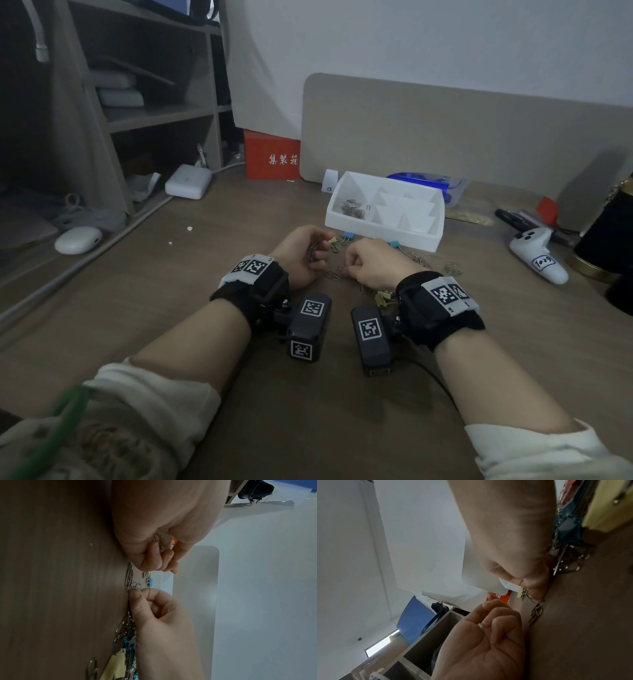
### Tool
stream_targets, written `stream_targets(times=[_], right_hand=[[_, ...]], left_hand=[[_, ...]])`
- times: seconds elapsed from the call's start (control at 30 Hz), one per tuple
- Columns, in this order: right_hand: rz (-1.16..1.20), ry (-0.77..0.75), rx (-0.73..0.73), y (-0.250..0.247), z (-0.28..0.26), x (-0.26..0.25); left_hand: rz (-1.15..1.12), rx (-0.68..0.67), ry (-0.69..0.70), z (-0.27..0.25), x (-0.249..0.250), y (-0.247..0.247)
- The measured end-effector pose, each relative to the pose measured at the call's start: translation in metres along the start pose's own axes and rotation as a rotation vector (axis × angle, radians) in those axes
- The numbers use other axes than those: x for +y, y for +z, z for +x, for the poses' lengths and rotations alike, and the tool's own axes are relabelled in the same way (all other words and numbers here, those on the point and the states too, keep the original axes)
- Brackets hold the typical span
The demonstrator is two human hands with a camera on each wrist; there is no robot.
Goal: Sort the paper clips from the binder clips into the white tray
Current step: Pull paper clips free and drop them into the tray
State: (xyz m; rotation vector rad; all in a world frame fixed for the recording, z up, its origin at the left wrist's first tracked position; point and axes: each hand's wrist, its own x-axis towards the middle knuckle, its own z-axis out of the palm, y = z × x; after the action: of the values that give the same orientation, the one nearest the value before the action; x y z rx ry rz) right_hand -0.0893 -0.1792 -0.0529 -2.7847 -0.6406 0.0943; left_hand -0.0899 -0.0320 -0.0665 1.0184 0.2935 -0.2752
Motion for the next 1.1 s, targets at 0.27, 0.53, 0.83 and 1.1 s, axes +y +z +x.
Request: stream_targets(times=[0.27, 0.53, 0.83, 1.1], right_hand=[[0.186, 0.007, 0.435, 0.002, 0.007, -0.001], [0.381, -0.149, 0.417, 0.004, 0.002, -0.014], [0.267, -0.008, 0.287, 0.008, 0.007, -0.011], [0.091, -0.025, 0.05, 0.013, 0.005, -0.021]], left_hand=[[-0.011, -0.028, -0.024, -0.002, 0.002, 0.001], [0.031, -0.172, -0.141, -0.011, 0.002, 0.004], [-0.178, 0.108, 0.055, -0.005, 0.006, -0.003], [-0.219, 0.093, 0.004, -0.005, 0.008, -0.003]])
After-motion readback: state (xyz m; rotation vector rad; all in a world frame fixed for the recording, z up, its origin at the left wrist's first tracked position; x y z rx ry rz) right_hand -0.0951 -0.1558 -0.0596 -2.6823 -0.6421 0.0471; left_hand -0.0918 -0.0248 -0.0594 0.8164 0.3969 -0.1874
